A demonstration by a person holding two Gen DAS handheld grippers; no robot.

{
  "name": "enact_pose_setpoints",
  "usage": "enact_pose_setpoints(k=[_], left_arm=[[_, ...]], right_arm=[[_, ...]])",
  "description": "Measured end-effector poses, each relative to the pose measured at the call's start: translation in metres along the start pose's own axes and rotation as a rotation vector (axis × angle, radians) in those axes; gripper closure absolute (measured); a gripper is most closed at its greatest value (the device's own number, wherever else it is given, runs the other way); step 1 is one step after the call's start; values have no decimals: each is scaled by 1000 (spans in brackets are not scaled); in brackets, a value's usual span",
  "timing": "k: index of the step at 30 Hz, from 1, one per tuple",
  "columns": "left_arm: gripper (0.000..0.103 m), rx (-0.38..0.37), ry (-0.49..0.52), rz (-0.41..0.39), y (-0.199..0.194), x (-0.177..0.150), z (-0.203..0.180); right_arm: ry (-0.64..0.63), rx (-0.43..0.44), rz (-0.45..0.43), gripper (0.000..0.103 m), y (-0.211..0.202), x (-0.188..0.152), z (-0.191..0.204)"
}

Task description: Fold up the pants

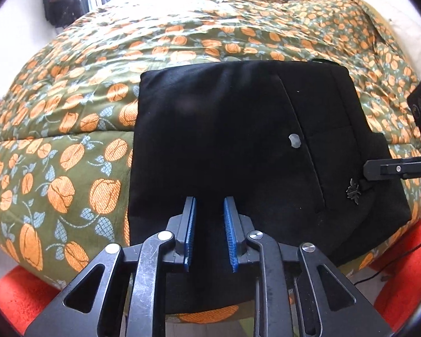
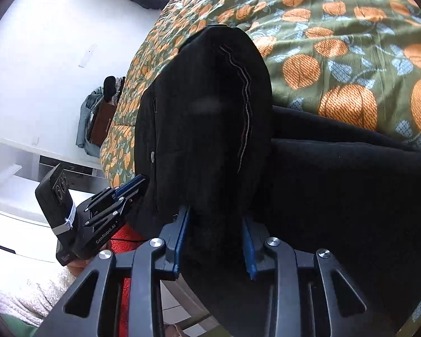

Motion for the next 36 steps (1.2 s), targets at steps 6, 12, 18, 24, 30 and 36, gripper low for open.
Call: enact_pose_setpoints(k=[6,12,18,24,30,36], left_arm=[[48,-90,-40,-111,-66,23,8],[43,-111,41,-157,-93,25,-16],[43,-33,125,-54,-51,7,-40],[43,26,139,-33,-52,-1,-39],[43,52,195,-16,-33,-1,-61],[41,143,301,2,-7,-19,-83]], right_arm=[[-56,95,-160,88,-71,-11,47],[13,65,-240,89,-139,-53,22],[218,-101,-212,89,-140,-101,-72],[68,-336,-276,75,-151,-92,-47],[-231,-409,-397,75,-158,-39,22],[-108,-530,-263,76,-80,-25,-53]])
Point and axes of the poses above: each gripper's, at about its wrist camera, not at the fingertips, and y roughly the way its jaws point, z to its left, x to its top, the point moved 2 cm from there along y, roughly the way its jaws point, and after that the axes turned 4 degrees about x, right-handed, at the moved point
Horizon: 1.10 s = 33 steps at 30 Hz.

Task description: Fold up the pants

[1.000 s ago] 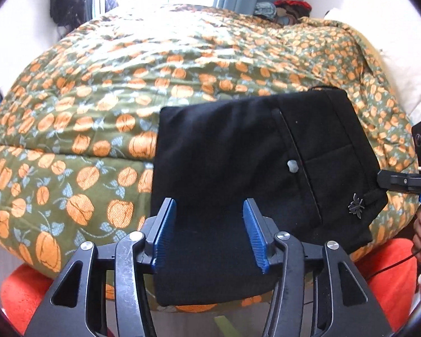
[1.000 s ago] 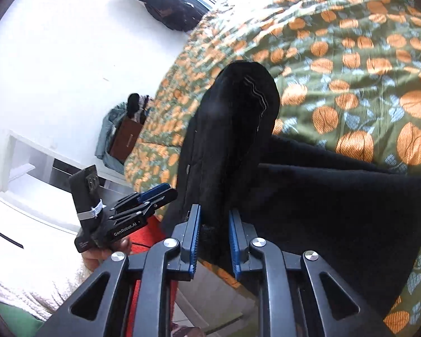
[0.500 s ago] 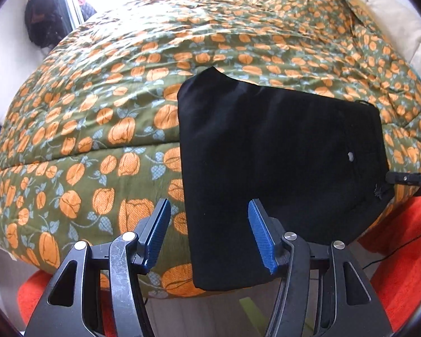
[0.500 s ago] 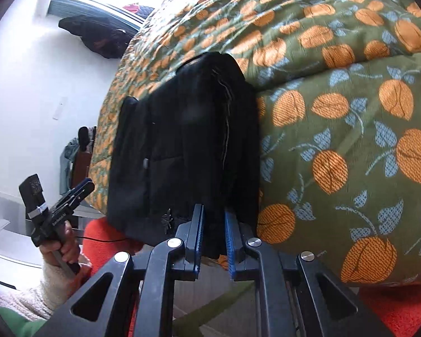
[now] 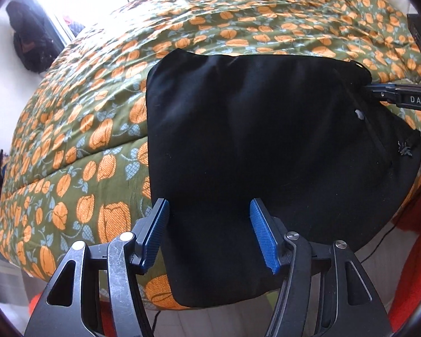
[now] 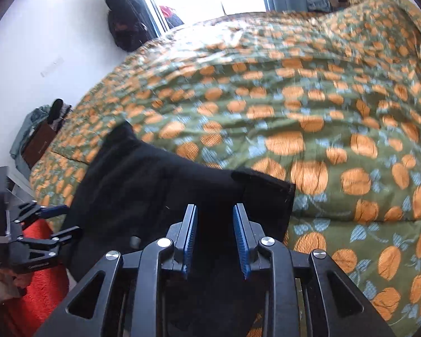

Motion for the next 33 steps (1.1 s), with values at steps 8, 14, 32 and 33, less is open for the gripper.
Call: enact_pose_setpoints(k=[8,14,32,33], left_arm=[[37,-37,-86,12,-20,1,15],[37,-13,-91,52,-10,-5,12],[31,-16,-106,65,-1,-8,8],[31,-19,-111,68,0,-9,9]], right_arm=[[-79,-6,-105,77,-71,-24,35],[-151,-2,-36,77,-78,-75,72],[-113,-28,-21,76,-50,-99,67],[-111,-25,-22,76,-50,-99,66]])
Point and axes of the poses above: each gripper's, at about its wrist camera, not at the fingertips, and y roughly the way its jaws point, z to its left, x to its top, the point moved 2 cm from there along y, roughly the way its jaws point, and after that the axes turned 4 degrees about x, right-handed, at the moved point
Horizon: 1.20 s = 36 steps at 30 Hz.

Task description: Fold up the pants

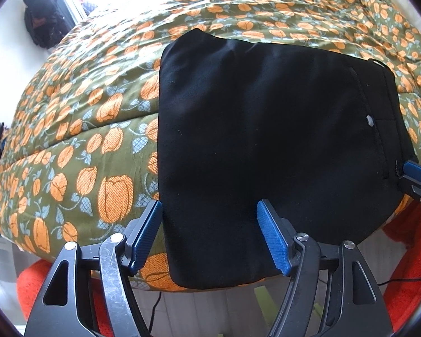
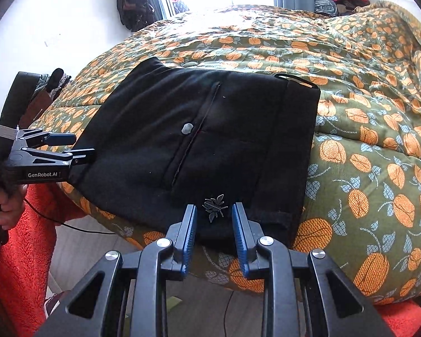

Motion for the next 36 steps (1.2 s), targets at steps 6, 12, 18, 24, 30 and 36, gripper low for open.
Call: enact_pose_setpoints(k=[6,12,18,24,30,36], left_arm=[[19,40,15,-14,12,-7,-3],[5,9,-35,-6,17,-8,9],[6,-132,-138,7,11,-10,37],[7,-190,-195,-4,11,-10,62],[7,-245,-164,-13,16,4,53],[7,-221,-116,8,27,7,40]], right_arm=[[-11,10,-7,76,5,-5,-1],[-14,16,-12,76,4,-7,-1],[5,46,-50,75,-10,-7,-3],[132,74,-182,37,-44,-11,-25],[274,121,-160,37,-36,-4,-55],[290,149,-99,37,-22,9,-73]])
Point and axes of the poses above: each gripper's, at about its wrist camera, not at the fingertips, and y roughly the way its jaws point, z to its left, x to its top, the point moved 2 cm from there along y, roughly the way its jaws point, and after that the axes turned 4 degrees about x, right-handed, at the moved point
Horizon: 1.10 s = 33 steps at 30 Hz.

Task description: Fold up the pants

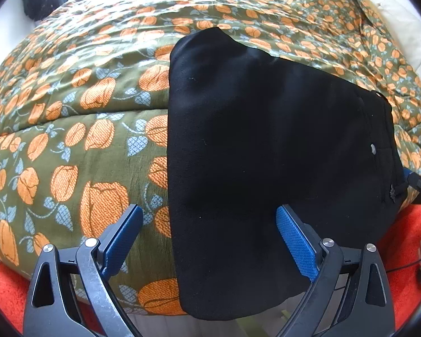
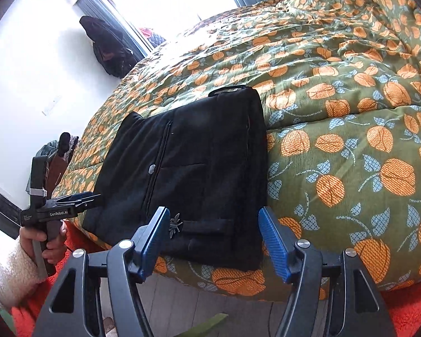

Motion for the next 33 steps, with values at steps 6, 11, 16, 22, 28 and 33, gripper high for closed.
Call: enact_pose_setpoints(k=[6,11,16,22,28,33], left_arm=[[5,8,-6,-12,2,-1,-1],[4,36,-35,-16,5,0,-3],[2,90,-57,-6,4,-1,-6],[0,147,-70,11,8,0,-11],[0,180,-50,43,6,4,-14],[0,182,-71,67,11,8,-13]], right_arm=[[-181,-226,-65,37,-10,47,-24],[-244,-483,-83,27,8,118,-88],[-194,-567,-45,18,50,150,-161],[-143,-606,-36,0,69,140,-184],[-109,-541,-43,0,60,139,-188],[-122,-566,-26,0,65,140,-186]])
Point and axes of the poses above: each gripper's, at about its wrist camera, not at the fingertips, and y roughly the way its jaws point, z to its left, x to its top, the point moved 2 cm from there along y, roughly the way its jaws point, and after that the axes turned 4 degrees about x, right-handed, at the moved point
